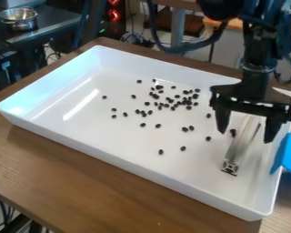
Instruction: Sweep into pile
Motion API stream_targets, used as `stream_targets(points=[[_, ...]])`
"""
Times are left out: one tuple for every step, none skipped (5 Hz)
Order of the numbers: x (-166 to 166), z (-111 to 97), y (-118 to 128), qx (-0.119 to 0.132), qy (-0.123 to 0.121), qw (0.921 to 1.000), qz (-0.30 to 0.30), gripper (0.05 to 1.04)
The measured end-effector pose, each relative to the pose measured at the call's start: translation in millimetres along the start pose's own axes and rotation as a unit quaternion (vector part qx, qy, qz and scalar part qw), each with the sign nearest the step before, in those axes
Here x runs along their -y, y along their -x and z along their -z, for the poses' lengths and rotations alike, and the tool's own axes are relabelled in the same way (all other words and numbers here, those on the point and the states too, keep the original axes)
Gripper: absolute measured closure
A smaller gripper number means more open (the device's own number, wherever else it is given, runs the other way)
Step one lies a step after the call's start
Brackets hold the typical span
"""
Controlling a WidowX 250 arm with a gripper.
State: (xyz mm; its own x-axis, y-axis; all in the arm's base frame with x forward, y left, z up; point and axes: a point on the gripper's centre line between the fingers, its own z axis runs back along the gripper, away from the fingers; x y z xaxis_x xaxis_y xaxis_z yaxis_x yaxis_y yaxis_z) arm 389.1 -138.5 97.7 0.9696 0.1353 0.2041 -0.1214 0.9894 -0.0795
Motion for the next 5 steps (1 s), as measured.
stream_targets(points=[[-2, 7, 1, 0.002, -0.005, 0.9999, 0.008, 0.134], [-9, 13, 6, -0.006, -0.009, 0.9999, 0.01, 0.423], [-16, 15, 6, -0.011, -0.004, 0.9999, 0.009, 0.689], [-42, 15, -3, -0.017, -0.001, 0.9998, -0.009, 0.704], [-69, 14, -9, -0.03, 0.004, 0.9993, -0.023, 0.704]])
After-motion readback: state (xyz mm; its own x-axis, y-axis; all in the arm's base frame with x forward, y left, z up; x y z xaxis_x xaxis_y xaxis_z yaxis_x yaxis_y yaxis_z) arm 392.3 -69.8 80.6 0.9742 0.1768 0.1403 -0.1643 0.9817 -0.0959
